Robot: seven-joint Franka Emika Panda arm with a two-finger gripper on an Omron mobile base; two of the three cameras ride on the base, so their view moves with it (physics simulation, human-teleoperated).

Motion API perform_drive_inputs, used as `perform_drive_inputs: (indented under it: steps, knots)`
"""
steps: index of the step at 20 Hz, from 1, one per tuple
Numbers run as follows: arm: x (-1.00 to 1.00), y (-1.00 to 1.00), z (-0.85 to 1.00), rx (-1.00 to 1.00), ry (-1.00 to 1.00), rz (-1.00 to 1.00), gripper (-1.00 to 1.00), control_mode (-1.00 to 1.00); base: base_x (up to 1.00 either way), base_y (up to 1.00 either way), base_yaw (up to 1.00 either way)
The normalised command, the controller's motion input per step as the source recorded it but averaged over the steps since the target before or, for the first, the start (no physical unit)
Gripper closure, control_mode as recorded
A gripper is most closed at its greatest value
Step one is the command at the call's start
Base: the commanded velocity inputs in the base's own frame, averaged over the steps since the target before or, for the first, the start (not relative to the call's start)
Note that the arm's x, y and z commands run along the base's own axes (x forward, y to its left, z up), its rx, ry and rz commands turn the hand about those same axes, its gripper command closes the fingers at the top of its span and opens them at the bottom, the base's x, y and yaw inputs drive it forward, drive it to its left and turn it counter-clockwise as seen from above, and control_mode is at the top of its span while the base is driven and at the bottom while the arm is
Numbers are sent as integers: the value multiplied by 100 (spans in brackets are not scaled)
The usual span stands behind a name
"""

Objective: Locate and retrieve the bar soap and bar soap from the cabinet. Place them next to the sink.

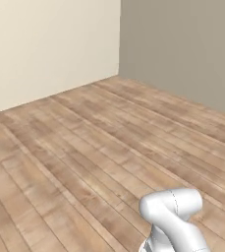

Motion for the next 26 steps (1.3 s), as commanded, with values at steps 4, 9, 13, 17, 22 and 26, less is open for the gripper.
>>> perform_drive_inputs:
  steps: [4, 9, 13, 17, 22, 26]
  knots:
    - [0, 0, 0, 0, 0, 0, 100, 100, 1, -12, -41]
    - [0, 0, 0, 0, 0, 0, 100, 100, 5, -11, -41]
    - [0, 0, 0, 0, 0, 0, 100, 100, 9, -14, -38]
    - [0, 0, 0, 0, 0, 0, 100, 100, 13, -17, -36]
    - [0, 0, 0, 0, 0, 0, 100, 100, 13, -16, -36]
    - [0, 0, 0, 0, 0, 0, 100, 100, 11, -14, -38]
